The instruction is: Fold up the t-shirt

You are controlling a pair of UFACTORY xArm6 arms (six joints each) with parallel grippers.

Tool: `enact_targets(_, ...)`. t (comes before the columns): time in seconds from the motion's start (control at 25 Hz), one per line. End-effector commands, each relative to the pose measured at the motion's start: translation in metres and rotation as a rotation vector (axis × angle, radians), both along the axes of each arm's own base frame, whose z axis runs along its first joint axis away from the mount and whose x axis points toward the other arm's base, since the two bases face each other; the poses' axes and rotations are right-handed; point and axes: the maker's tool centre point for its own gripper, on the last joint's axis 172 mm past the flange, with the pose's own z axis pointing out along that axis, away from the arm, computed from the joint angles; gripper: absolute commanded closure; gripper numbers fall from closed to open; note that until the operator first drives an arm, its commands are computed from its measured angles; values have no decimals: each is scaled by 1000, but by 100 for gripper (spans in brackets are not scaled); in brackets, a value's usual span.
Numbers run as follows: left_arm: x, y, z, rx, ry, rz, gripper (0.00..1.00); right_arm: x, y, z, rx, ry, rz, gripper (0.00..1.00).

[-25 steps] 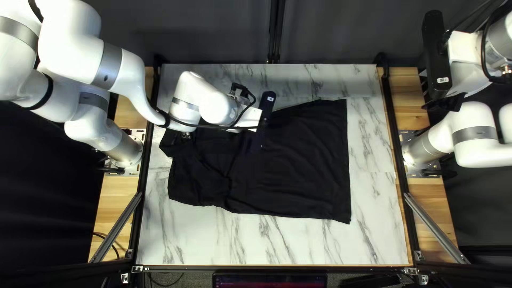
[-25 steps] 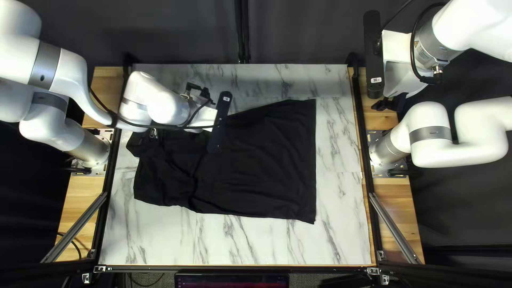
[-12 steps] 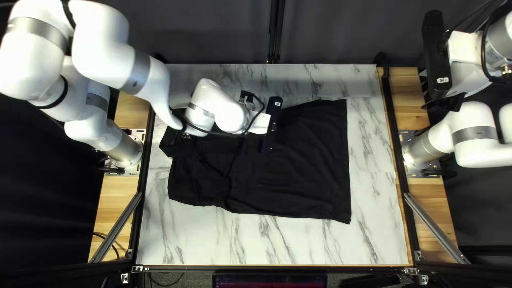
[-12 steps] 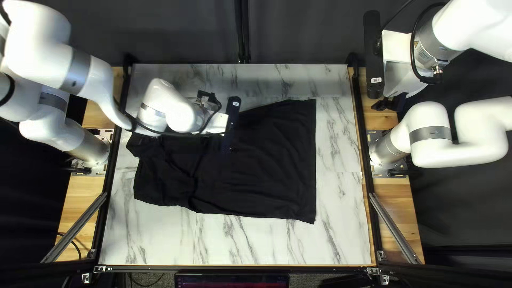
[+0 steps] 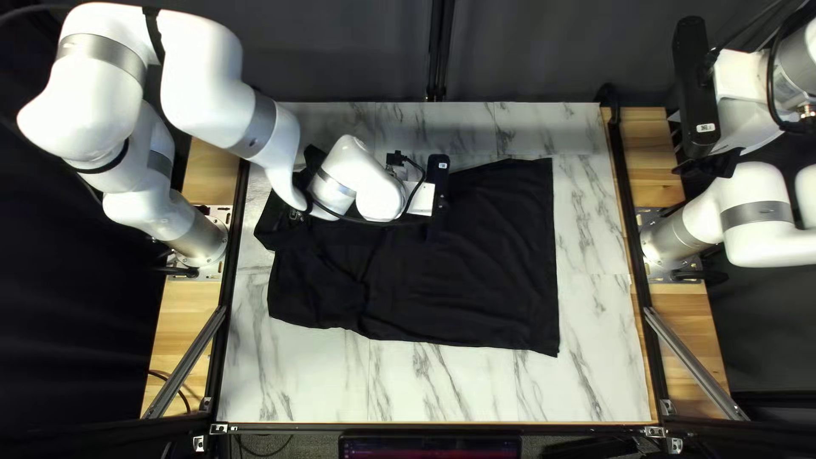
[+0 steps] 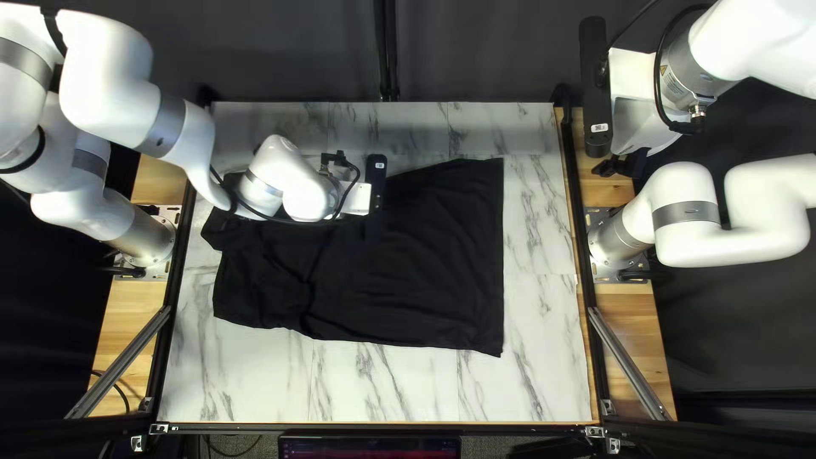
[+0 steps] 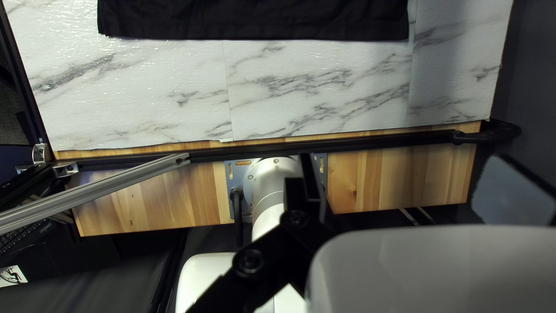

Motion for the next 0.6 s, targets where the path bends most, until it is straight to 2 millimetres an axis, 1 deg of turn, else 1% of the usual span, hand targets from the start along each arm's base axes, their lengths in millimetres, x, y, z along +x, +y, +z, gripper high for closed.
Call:
enact_targets(0.04,-4,8,-6,4,-1,18,36,0,0,0,0,0,0,0)
enact_targets(0.12,-6,13,-9,6,-1,23,41,0,0,0,0,0,0,0)
enact_targets(0.24,-11,19,-10,10,-3,31,42,0,0,0,0,0,0,0)
enact_targets(0.36,-14,23,-2,19,-4,31,42,0,0,0,0,0,0,0)
enact_targets(0.44,-14,29,2,28,1,29,42,0,0,0,0,0,0,0)
enact_targets(0.56,-15,42,6,38,8,28,42,0,0,0,0,0,0,0)
enact_targets(0.6,-16,48,10,43,9,28,42,0,0,0,0,0,0,0)
